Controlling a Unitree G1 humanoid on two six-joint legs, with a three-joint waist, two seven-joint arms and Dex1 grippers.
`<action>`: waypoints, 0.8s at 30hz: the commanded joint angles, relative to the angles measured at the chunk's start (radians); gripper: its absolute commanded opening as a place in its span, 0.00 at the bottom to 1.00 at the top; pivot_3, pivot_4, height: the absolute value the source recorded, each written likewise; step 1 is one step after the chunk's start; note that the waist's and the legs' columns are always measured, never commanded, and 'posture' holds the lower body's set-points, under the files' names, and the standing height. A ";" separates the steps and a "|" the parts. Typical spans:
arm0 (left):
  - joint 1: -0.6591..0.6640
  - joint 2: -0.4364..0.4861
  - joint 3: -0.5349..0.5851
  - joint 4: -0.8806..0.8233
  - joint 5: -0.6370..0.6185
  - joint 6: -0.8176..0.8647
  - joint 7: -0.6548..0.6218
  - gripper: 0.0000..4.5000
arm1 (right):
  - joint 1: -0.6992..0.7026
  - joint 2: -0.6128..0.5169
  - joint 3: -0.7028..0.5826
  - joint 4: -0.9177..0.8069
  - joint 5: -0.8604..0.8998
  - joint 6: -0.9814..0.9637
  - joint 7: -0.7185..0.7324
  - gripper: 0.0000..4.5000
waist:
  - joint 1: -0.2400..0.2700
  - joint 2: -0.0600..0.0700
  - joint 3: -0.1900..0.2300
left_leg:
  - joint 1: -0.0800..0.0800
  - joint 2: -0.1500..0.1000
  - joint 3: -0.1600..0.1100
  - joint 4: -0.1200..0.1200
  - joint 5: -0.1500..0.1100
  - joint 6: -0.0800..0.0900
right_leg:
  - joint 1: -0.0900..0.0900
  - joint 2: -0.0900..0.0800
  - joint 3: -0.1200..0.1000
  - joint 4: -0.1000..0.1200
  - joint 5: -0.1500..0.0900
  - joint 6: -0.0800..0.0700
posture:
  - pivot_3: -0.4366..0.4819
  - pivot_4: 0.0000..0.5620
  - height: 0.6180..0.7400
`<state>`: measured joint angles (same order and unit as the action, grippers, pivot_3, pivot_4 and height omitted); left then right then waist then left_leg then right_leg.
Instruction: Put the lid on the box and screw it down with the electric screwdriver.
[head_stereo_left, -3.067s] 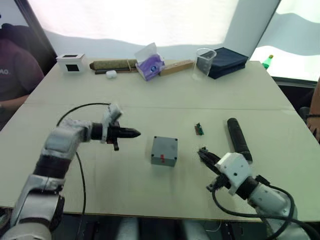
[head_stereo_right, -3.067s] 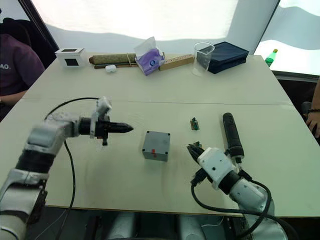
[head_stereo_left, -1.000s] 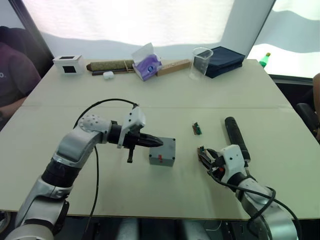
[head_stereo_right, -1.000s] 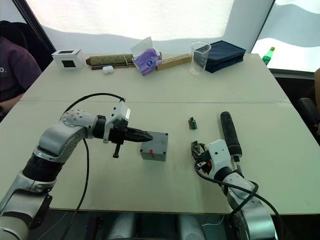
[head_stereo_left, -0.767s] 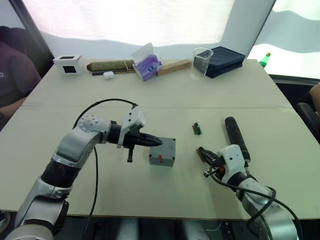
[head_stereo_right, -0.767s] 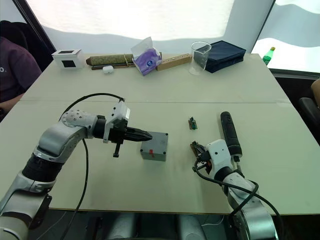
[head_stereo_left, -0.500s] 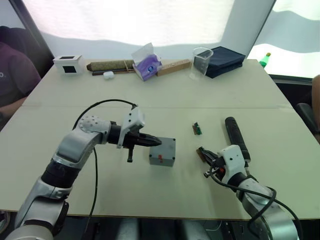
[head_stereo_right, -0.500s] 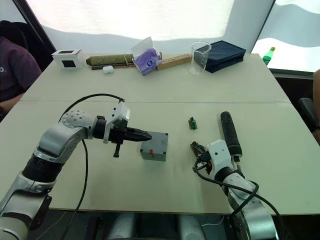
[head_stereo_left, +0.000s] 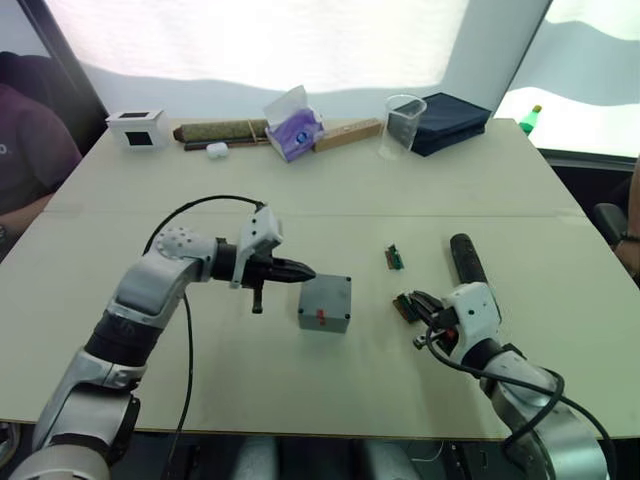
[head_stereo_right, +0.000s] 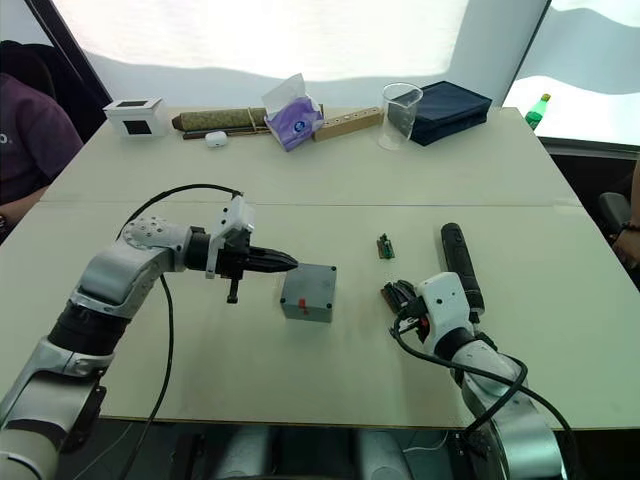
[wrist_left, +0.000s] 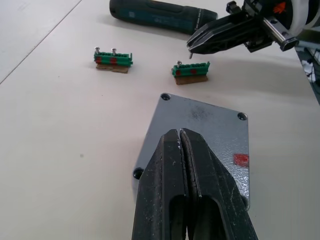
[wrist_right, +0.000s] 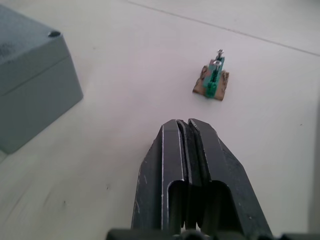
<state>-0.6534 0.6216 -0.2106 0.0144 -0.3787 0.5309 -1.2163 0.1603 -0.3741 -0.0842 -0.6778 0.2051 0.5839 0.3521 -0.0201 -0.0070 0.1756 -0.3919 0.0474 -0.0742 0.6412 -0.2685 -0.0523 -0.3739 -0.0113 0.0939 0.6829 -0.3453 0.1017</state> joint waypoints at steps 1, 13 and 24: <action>-0.030 0.018 0.030 0.035 0.029 -0.043 0.008 0.00 | -0.066 -0.014 -0.005 -0.070 0.007 -0.007 -0.009 0.02 | -0.001 0.000 0.000 | 0.000 0.000 0.000 0.000 0.000 0.000 | 0.000 0.000 0.000 0.000 0.000 0.000 | 0.48 0.27 0.97; 0.020 -0.001 0.084 -0.015 -0.044 0.043 0.042 0.00 | -0.298 0.072 0.181 0.066 0.024 0.022 0.006 0.02 | 0.000 0.000 0.001 | -0.001 0.000 -0.001 -0.006 0.001 -0.001 | -0.003 0.000 0.000 -0.002 0.000 0.000 | 0.48 0.27 0.97; 0.058 0.015 0.071 -0.073 -0.046 0.062 0.039 0.00 | -0.273 0.067 0.249 0.093 0.028 0.030 0.044 0.02 | -0.001 0.000 0.001 | 0.000 0.000 -0.001 -0.008 0.002 -0.004 | -0.004 0.000 0.000 -0.002 0.000 0.000 | 0.48 0.27 0.97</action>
<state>-0.5919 0.6268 -0.1459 -0.0225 -0.4237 0.6015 -1.1754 -0.1051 -0.3109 0.1659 -0.5791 0.2230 0.6311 0.3926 -0.0209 -0.0068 0.1768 -0.3924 0.0474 -0.0750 0.6328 -0.2662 -0.0562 -0.3774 -0.0116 0.0936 0.6811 -0.3453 0.1013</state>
